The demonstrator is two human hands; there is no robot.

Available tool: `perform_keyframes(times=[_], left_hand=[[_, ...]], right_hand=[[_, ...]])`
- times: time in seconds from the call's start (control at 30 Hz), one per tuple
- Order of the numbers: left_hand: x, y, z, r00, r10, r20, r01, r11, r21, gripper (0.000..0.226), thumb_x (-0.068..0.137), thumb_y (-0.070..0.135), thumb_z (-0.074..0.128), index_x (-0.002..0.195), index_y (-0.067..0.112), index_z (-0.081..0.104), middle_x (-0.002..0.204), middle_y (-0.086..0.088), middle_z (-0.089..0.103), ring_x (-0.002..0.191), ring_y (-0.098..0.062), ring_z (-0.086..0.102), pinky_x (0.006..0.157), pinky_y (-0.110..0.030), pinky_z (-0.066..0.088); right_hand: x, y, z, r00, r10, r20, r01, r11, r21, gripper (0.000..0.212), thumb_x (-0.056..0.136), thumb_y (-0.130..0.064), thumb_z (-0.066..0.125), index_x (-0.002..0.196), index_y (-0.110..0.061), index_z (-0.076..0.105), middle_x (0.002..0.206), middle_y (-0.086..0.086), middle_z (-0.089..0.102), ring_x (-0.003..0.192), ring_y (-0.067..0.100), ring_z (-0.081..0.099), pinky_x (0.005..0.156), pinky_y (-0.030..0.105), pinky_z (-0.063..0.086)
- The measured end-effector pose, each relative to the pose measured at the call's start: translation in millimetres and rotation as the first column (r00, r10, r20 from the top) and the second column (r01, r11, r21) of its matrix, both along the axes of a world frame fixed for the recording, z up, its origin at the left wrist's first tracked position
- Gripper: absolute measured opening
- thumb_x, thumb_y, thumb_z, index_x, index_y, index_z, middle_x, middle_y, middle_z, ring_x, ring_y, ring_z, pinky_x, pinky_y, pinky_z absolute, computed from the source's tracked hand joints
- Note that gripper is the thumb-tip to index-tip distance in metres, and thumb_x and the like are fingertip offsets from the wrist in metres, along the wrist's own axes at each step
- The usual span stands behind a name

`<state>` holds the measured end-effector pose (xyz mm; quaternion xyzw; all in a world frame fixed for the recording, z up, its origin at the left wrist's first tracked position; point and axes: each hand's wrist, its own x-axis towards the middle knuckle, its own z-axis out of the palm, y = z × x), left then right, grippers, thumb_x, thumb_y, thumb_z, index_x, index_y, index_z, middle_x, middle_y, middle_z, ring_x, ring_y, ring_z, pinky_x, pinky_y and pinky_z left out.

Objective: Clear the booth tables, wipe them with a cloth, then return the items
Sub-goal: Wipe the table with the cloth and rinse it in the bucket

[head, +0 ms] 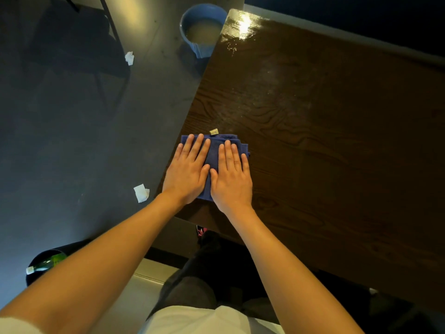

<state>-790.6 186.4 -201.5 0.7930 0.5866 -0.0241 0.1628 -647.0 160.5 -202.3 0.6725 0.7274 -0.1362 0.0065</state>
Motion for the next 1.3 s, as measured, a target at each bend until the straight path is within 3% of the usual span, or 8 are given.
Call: perform_keyframes(times=[0.23,0.53,0.9,1.3], left_hand=[[73,12,4,0.996,-0.086,-0.026,0.086,0.996,-0.001,0.066,0.100,0.046,0.005,0.159,0.017,0.001,0.169,-0.006,0.000,0.156,-0.023,-0.006,0.127,-0.042,0.000],[178,2,10,0.981,-0.190,-0.039,0.189,0.982,-0.014,0.065,0.099,0.047,0.001,0.157,0.019,-0.006,0.169,-0.005,-0.002,0.155,-0.023,-0.008,0.124,-0.039,-0.007],[269,-11,15,0.974,-0.223,-0.023,0.222,0.974,-0.043,0.062,0.106,0.042,0.015,0.159,0.018,-0.006,0.169,-0.005,-0.006,0.154,-0.022,-0.013,0.124,-0.039,-0.009],[282,35,14,0.961,-0.276,0.000,0.276,0.961,-0.016,0.062,0.108,0.043,0.019,0.161,0.017,0.001,0.169,-0.005,-0.002,0.156,-0.021,-0.007,0.124,-0.038,-0.006]], right_hand=[[69,1,4,0.996,-0.091,0.024,0.091,0.996,-0.013,0.066,0.106,-0.041,0.026,0.159,-0.009,0.004,0.167,0.010,0.007,0.155,0.020,0.001,0.126,0.041,0.003],[168,-23,8,0.979,-0.196,0.059,0.198,0.980,-0.024,0.064,0.106,-0.040,0.022,0.159,-0.010,0.004,0.167,0.009,0.006,0.154,0.020,0.001,0.125,0.041,0.003],[258,-38,11,0.972,-0.224,0.073,0.227,0.974,-0.029,0.065,0.106,-0.039,0.027,0.159,-0.010,0.004,0.167,0.008,0.006,0.154,0.019,0.001,0.126,0.041,0.005],[264,7,7,0.935,-0.334,0.120,0.336,0.942,0.009,0.062,0.105,-0.036,0.028,0.159,-0.011,0.007,0.167,0.008,0.009,0.155,0.020,0.004,0.126,0.041,0.003]])
